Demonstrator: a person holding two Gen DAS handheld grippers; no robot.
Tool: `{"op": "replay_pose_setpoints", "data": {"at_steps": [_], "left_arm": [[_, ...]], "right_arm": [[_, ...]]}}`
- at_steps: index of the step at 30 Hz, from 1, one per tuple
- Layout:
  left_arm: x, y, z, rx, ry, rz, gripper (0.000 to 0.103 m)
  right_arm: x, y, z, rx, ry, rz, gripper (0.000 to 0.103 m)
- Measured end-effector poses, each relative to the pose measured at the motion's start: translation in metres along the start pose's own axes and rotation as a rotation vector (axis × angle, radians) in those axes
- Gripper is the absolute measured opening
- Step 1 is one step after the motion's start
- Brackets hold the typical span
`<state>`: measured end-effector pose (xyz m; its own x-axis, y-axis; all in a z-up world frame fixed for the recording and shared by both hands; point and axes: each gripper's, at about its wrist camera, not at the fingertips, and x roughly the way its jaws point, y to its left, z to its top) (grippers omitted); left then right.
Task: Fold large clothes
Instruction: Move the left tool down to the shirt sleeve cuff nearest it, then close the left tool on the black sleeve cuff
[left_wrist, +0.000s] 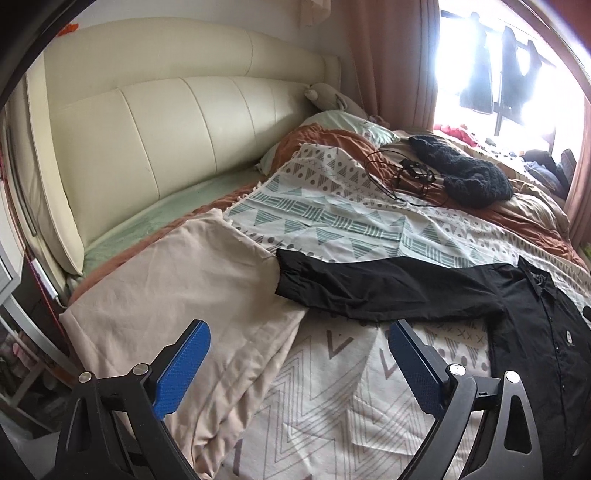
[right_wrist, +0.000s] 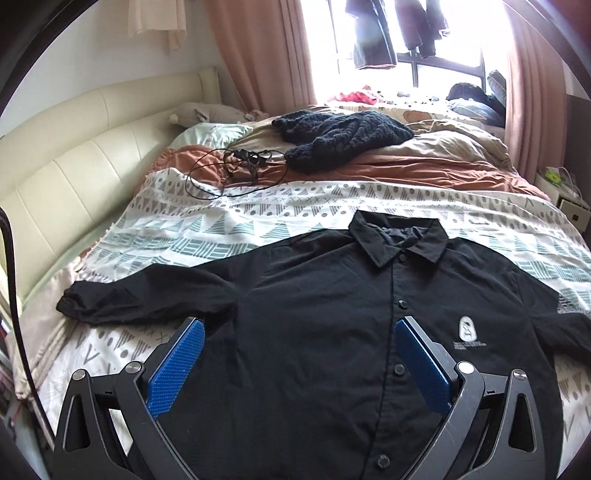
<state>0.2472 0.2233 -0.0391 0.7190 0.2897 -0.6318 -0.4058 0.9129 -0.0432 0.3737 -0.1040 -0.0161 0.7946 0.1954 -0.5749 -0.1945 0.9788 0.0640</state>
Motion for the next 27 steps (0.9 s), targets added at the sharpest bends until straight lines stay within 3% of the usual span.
{"op": "replay_pose_setpoints", "data": {"at_steps": [4,9,11,15,21,23,25,27], "left_arm": [[0.03,0.026,0.014,-0.075,0.045,0.003,0.087],[0.071,0.044,0.029,-0.131,0.122,0.015,0.079],[0.089,0.046,0.033,-0.152,0.159,-0.016,0.079],[0.124,0.048,0.04,-0.196,0.219,-0.026,0.079],[0.173,0.043,0.042,-0.227,0.306,-0.064,0.079],[0.188,0.042,0.039,-0.233,0.331,-0.035,0.078],[0.199,0.044,0.036,-0.256,0.333,-0.048,0.07],[0.209,0.047,0.032,-0.309,0.371,-0.107,0.04]], "right_arm": [[0.028,0.006,0.009,-0.007,0.018,0.03,0.1],[0.067,0.014,0.018,-0.023,0.065,0.055,0.086],[0.079,0.014,0.019,-0.006,0.077,0.065,0.084],[0.105,0.018,0.015,0.007,0.13,0.101,0.064],[0.126,0.019,0.006,0.014,0.172,0.109,0.063],[0.13,0.016,0.003,0.03,0.185,0.111,0.054],[0.133,0.014,0.002,0.038,0.198,0.113,0.046],[0.132,0.015,0.001,0.038,0.195,0.116,0.043]]}}
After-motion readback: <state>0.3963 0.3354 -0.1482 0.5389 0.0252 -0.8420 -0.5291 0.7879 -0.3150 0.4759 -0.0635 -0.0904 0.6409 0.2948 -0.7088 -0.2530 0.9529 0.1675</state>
